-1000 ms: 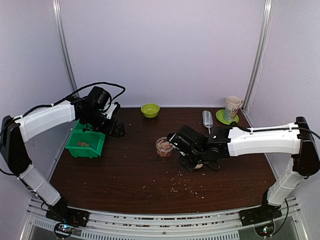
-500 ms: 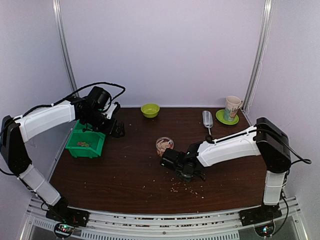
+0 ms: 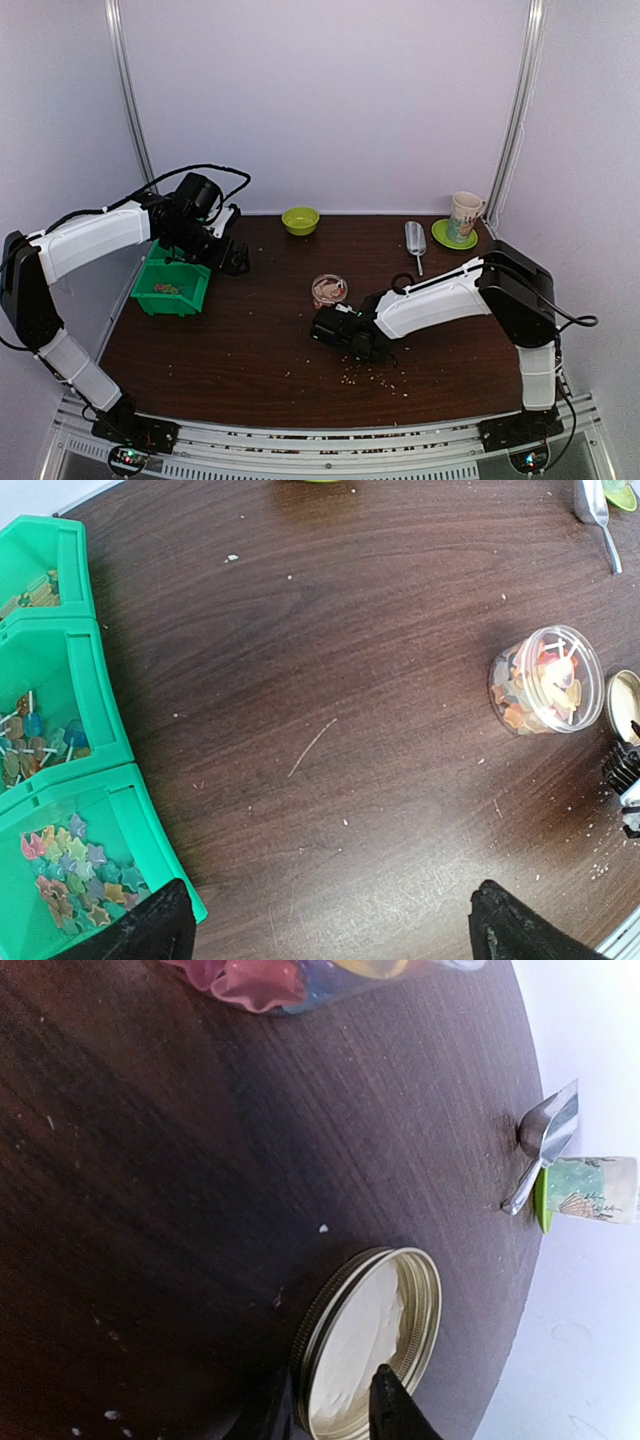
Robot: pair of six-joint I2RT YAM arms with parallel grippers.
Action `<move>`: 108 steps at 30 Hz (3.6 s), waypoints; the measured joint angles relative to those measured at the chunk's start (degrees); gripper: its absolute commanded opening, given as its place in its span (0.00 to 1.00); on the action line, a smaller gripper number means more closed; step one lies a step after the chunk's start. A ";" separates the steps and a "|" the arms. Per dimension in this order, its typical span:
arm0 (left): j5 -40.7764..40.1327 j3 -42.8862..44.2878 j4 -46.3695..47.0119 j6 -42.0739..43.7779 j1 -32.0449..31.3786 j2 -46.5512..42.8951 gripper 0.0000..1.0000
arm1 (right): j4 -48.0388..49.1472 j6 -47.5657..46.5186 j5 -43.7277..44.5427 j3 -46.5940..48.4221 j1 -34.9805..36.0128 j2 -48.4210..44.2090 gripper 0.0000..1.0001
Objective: Pack the candies
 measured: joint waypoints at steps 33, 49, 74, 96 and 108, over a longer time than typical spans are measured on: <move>0.39 0.00 0.00 0.04 0.02 0.00 0.98 | -0.13 0.28 -13.64 -3.69 0.02 -13.11 0.00; 15.89 -5.62 9.70 8.44 -2.34 -10.36 0.98 | 3.32 -0.79 -45.66 -6.32 0.00 -31.06 0.00; 42.64 -18.64 20.11 41.92 -19.04 -20.94 0.89 | 14.38 1.79 -87.89 -12.04 -3.41 -35.71 0.00; 39.60 -16.72 15.80 49.03 -28.87 -15.10 0.53 | 29.83 9.22 -104.52 -12.72 -3.80 -37.29 0.00; 39.28 -16.61 15.76 48.35 -28.98 -13.70 0.35 | 31.32 9.94 -105.92 -13.77 -4.07 -36.13 0.00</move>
